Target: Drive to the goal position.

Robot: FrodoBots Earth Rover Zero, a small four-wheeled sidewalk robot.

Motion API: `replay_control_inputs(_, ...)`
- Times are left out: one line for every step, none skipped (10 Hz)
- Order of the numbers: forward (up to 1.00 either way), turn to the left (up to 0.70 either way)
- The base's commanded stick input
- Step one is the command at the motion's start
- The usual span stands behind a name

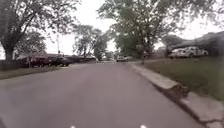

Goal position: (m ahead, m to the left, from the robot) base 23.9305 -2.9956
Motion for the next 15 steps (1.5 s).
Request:
replay_control_inputs(1.0, 0.0)
replay_control_inputs(1.0, 0.0)
replay_control_inputs(1.0, 0.0)
replay_control_inputs(1.0, 0.0)
replay_control_inputs(1.0, 0.0)
replay_control_inputs(1.0, -0.1)
replay_control_inputs(1.0, -0.3)
replay_control_inputs(1.0, -0.22)
replay_control_inputs(1.0, 0.0)
replay_control_inputs(1.0, 0.0)
replay_control_inputs(1.0, 0.0)
replay_control_inputs(1.0, 0.0)
replay_control_inputs(1.0, 0.0)
replay_control_inputs(1.0, 0.0)
replay_control_inputs(1.0, 0.0)
